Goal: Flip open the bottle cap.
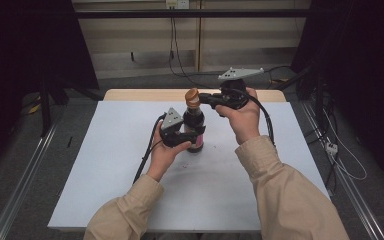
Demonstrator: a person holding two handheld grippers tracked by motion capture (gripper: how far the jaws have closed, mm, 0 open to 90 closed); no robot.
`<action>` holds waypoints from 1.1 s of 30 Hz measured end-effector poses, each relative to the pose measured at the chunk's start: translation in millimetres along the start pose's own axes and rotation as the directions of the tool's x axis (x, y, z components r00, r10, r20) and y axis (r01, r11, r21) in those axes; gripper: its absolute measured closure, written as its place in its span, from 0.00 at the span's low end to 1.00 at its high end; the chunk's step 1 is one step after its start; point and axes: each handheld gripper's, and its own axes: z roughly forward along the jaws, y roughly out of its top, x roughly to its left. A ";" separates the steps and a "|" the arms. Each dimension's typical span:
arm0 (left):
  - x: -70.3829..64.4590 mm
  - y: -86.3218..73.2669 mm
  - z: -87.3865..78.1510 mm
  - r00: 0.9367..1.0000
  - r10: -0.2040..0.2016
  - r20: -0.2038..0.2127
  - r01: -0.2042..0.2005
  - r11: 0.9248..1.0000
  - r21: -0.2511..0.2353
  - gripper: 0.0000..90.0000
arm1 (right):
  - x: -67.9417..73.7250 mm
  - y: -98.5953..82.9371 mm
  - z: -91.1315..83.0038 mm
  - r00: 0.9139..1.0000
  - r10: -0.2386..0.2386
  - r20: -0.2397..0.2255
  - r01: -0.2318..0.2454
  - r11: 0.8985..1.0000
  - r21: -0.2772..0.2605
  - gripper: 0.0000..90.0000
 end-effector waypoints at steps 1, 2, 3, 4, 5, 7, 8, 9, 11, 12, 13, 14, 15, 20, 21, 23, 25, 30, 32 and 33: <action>0.1 0.0 0.0 1.000 0.000 0.000 0.000 1.000 0.000 0.34 | 0.3 0.5 0.2 1.000 -0.001 0.003 0.001 1.000 0.000 1.00; 0.1 0.0 0.0 1.000 -0.001 -0.001 0.001 1.000 0.000 0.34 | 0.7 1.0 0.3 1.000 -0.003 0.003 0.003 1.000 0.000 1.00; 0.0 0.0 0.1 1.000 -0.001 -0.001 0.001 1.000 0.000 0.34 | 1.0 1.3 0.5 1.000 -0.007 0.006 0.007 1.000 0.002 1.00; -0.1 -0.1 0.2 1.000 0.000 -0.001 0.000 1.000 -0.001 0.34 | 1.4 1.6 0.6 1.000 -0.007 0.008 0.007 1.000 0.001 1.00; -0.2 -0.1 0.3 1.000 0.000 -0.001 0.000 1.000 -0.001 0.34 | 1.3 1.8 0.4 1.000 -0.008 0.007 0.008 1.000 0.001 1.00; -0.4 -0.1 0.4 1.000 0.001 -0.001 -0.001 1.000 -0.001 0.34 | 1.3 2.3 0.2 1.000 -0.009 0.009 0.009 1.000 -0.001 1.00; -0.4 0.0 0.4 1.000 0.001 -0.001 -0.001 1.000 -0.001 0.34 | 1.4 2.6 0.1 1.000 -0.009 0.008 0.009 1.000 -0.002 1.00; -0.4 0.0 0.3 1.000 0.002 -0.001 -0.002 1.000 -0.001 0.34 | 1.7 3.0 0.1 1.000 -0.009 0.007 0.009 1.000 -0.001 1.00; -0.5 -0.2 0.5 1.000 -0.003 0.000 0.003 1.000 -0.002 0.34 | 2.8 4.3 0.2 1.000 -0.019 0.012 0.019 1.000 0.002 1.00; -0.5 -0.2 0.5 1.000 0.000 0.000 0.000 1.000 -0.001 0.34 | 3.3 4.9 0.2 1.000 -0.021 0.014 0.021 1.000 0.001 1.00; -0.6 -0.1 0.6 1.000 -0.001 0.000 0.001 1.000 -0.001 0.34 | 3.8 5.3 0.4 1.000 -0.018 0.012 0.018 1.000 -0.004 1.00; -0.5 -0.2 0.6 1.000 -0.001 0.001 0.001 1.000 -0.001 0.34 | 4.1 5.6 0.5 1.000 -0.019 0.013 0.019 1.000 -0.004 1.00; -0.4 -0.2 0.5 1.000 0.000 0.001 0.000 1.000 -0.001 0.34 | 4.4 5.9 0.6 1.000 -0.020 0.013 0.020 1.000 -0.004 1.00; -0.2 -0.7 0.8 1.000 -0.006 0.002 0.006 1.000 -0.007 0.34 | 4.1 5.5 0.6 0.999 -0.027 0.017 0.027 1.000 -0.002 1.00; 0.1 -0.6 0.6 1.000 -0.003 0.004 0.003 1.000 -0.005 0.34 | 4.1 5.5 0.9 1.000 -0.025 0.018 0.026 1.000 -0.002 1.00; 0.1 -0.5 0.6 1.000 -0.003 0.004 0.003 1.000 -0.004 0.34 | 4.8 6.0 0.9 0.999 -0.028 0.020 0.028 1.000 -0.001 1.00; -0.2 -0.5 0.6 1.000 -0.005 0.003 0.005 1.000 -0.004 0.34 | 5.4 6.3 0.9 0.999 -0.030 0.022 0.031 1.000 -0.007 1.00; -0.6 -0.5 0.3 1.000 0.001 0.004 -0.001 1.000 -0.002 0.34 | 6.7 8.0 1.4 1.000 -0.023 0.015 0.024 1.000 -0.016 1.00; -1.0 -0.6 0.3 1.000 -0.001 0.002 0.001 1.000 -0.003 0.34 | 7.4 9.3 1.9 1.000 -0.023 0.009 0.023 0.999 -0.025 1.00; -1.1 -0.7 0.4 1.000 -0.002 -0.001 0.002 1.000 -0.006 0.34 | 8.0 10.0 2.4 1.000 -0.024 0.007 0.025 0.999 -0.026 1.00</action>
